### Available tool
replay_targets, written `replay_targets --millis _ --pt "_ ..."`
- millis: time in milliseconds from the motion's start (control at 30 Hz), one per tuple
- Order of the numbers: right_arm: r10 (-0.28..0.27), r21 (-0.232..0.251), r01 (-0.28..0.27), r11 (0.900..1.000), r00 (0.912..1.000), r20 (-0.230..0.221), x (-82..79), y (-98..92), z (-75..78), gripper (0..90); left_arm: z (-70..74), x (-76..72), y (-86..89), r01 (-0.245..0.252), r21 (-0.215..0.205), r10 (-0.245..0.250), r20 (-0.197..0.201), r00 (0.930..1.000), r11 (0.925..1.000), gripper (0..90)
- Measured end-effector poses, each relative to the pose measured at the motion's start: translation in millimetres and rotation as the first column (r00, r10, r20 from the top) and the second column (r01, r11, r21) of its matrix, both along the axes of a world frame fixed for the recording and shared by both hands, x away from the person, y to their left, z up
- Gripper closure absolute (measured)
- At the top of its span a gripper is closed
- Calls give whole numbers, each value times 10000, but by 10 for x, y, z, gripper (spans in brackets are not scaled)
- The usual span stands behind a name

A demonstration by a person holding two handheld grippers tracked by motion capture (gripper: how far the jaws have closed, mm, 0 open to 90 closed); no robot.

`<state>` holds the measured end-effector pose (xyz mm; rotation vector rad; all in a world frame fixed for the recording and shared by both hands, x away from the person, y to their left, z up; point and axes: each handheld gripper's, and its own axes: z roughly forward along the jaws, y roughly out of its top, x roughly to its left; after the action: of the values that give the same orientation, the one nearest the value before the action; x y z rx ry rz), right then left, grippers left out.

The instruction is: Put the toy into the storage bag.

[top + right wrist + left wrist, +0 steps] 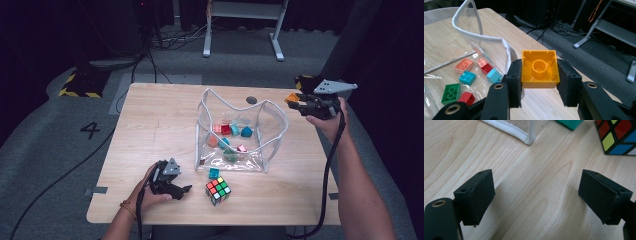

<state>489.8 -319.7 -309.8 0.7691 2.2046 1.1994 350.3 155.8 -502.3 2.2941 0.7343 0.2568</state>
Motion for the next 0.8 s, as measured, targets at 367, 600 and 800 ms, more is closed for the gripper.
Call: replay_targets --millis 367,600,800 --pt "1234 -261 -1232 9920 9924 41 -73 367 79 594 -1 0 0 -1 -11 1 6 10000 10000 137" --pt "2586 -839 -2586 9623 9659 -117 -116 688 35 595 -1 0 0 3 -6 -3 9 10000 10000 137" --pt "3374 -1696 -3433 9238 9392 -636 -117 946 3 594 -1 0 0 0 -8 0 8 10000 10000 137"
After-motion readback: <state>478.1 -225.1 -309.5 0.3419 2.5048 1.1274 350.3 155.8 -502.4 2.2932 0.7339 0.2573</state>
